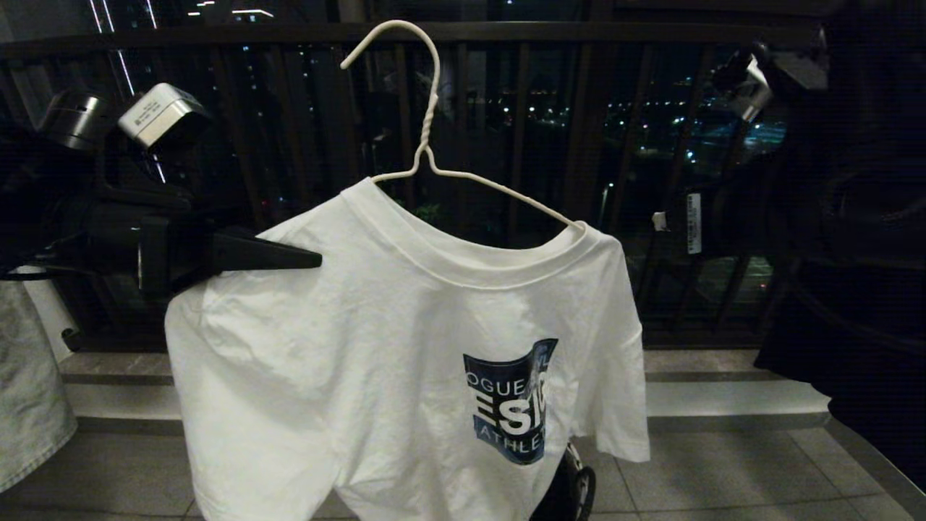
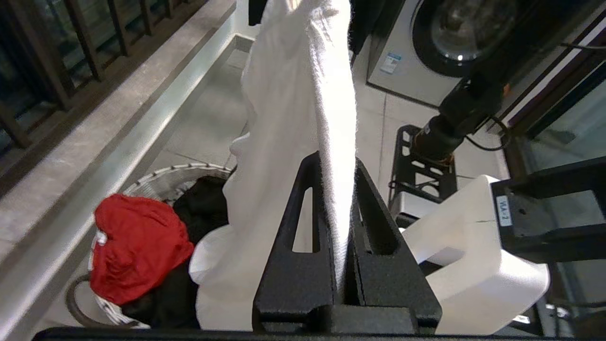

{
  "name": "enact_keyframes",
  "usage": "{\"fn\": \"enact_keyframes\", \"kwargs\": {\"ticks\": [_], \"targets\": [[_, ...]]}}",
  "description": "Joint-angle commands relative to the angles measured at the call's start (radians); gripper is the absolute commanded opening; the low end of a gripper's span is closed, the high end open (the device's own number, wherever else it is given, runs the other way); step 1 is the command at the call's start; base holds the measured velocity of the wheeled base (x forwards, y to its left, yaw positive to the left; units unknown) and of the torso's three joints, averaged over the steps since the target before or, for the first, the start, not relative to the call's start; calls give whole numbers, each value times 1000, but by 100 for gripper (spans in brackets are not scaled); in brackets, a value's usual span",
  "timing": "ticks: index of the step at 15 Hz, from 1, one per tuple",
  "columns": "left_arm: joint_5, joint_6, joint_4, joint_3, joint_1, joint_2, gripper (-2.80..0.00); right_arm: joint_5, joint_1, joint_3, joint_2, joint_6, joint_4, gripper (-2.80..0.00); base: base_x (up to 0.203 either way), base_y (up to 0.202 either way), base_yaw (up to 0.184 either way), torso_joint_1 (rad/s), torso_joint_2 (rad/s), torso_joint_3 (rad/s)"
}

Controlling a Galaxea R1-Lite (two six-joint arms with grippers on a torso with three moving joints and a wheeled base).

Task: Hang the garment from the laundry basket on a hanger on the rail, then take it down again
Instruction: Hang the clothes on the clothes rack

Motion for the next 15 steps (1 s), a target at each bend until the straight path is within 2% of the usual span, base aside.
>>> {"fn": "enact_keyframes", "kwargs": {"ticks": [1, 3, 4, 9, 15], "targets": [[-8, 4, 3, 27, 10, -13, -280, 48, -6, -7, 44, 76, -1, -280, 0, 0, 0, 0, 0, 0], [-10, 9, 2, 37, 10, -10, -280, 158, -8, -12, 52, 123, -1, -280, 0, 0, 0, 0, 0, 0], [-10, 9, 2, 31, 10, -9, -280, 176, -18, -15, 50, 126, -1, -280, 0, 0, 0, 0, 0, 0], [-10, 8, 3, 32, 5, 1, -280, 195, -67, -5, 16, 108, 5, -280, 0, 0, 0, 0, 0, 0], [-12, 6, 3, 31, 1, -6, -280, 228, -48, 9, 6, 112, 2, -280, 0, 0, 0, 0, 0, 0]]}}
